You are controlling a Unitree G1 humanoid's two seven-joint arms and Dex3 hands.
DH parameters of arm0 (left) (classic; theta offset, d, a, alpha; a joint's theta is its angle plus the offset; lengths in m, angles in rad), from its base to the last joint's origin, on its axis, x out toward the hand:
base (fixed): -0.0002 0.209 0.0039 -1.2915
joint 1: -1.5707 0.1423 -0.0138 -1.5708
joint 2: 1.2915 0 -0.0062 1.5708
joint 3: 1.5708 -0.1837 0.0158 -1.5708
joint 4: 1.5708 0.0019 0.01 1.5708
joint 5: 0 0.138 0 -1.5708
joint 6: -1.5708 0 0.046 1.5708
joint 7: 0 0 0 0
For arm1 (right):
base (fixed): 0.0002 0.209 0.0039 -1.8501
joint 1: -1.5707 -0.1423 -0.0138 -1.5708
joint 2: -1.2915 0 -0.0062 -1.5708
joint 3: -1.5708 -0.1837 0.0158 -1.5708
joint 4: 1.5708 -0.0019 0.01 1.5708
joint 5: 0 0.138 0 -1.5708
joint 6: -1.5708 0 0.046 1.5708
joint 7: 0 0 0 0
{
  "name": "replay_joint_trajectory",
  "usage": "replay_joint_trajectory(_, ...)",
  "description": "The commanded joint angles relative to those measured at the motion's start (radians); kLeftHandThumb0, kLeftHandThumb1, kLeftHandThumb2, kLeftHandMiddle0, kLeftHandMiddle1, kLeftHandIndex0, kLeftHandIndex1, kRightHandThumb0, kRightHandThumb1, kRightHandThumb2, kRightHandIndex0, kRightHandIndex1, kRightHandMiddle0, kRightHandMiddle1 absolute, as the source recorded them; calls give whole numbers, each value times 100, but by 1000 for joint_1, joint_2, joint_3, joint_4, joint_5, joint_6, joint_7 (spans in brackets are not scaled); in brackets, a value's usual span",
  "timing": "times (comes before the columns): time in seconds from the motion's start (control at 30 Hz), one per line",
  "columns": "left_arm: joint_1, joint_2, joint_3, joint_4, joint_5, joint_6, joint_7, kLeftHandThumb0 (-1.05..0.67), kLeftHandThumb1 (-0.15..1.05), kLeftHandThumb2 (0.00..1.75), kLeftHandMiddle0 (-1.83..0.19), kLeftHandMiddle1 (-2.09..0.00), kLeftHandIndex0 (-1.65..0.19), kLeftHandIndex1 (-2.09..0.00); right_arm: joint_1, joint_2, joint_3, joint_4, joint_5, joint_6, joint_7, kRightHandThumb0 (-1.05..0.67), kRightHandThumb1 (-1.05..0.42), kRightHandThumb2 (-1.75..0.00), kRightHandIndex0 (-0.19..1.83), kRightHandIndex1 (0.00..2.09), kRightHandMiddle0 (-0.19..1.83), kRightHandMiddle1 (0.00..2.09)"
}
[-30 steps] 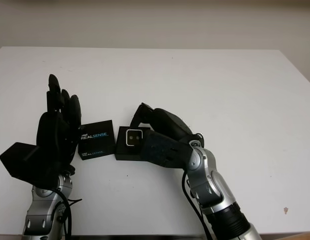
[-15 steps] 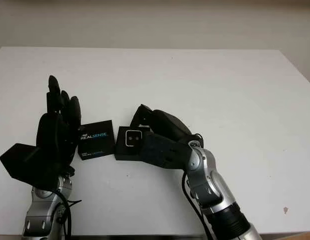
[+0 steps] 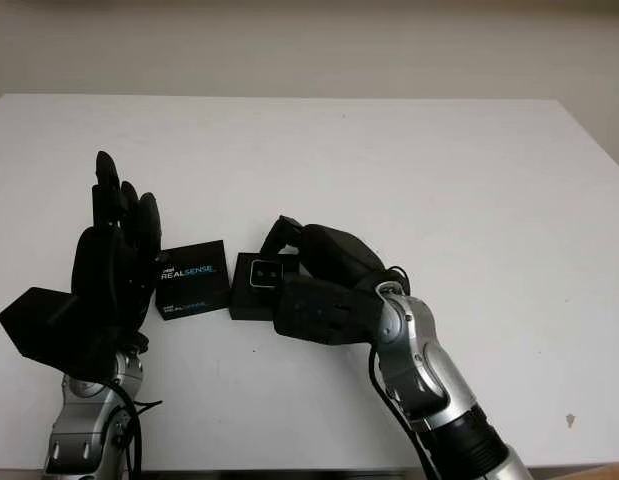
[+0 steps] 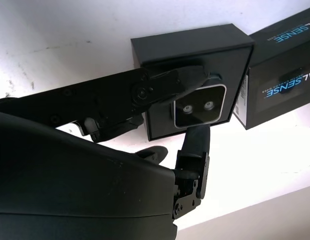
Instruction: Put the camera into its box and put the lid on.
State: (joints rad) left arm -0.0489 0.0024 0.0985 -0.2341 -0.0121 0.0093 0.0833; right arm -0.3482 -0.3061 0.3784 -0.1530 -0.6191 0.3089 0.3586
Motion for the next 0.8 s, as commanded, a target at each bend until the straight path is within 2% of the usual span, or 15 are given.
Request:
replay_joint_trajectory(0.0, 6, 4, 2, -22, 3, 2, 2, -72, 105, 52, 19, 0, 19, 0, -1, -13, 3, -17, -19, -4, 0, -49, -97, -5, 26, 12, 8, 106)
replay_joint_trajectory(0.3, 11, 6, 3, -19, 2, -4, -6, -72, 105, 53, 19, 0, 19, 0, 4, -21, -12, -29, -35, -27, -15, -48, -96, -5, 24, 8, 8, 90)
replay_joint_trajectory(0.5, 9, 4, 5, -9, 0, -14, -6, -72, 105, 53, 19, 0, 19, 0, -38, -16, -54, -31, -25, -4, -20, -48, -95, -5, 18, 4, 14, 61)
replay_joint_trajectory(0.57, 8, 5, 6, -6, 1, -16, -5, -72, 105, 52, 19, 0, 19, 0, -60, -14, -84, -38, -7, -2, -21, -47, -95, -5, 15, 4, 17, 45)
replay_joint_trajectory(0.63, 10, 7, 8, -9, -2, -10, -8, -72, 105, 52, 19, 0, 19, 0, -78, 2, -129, -34, 25, -23, -65, -47, -94, -5, 18, 6, 22, 38)
replay_joint_trajectory(0.73, 11, 12, 14, -8, -4, -15, -11, -71, 105, 52, 19, 0, 19, 0, -112, 36, -192, -18, 73, -50, -158, -48, -93, -5, 23, 9, 29, 39)
replay_joint_trajectory(0.77, 10, 11, 18, -5, -4, -21, -8, -71, 105, 50, 19, 0, 19, 0, -123, 52, -219, -6, 110, -71, -184, -47, -94, -5, 27, 10, 24, 60)
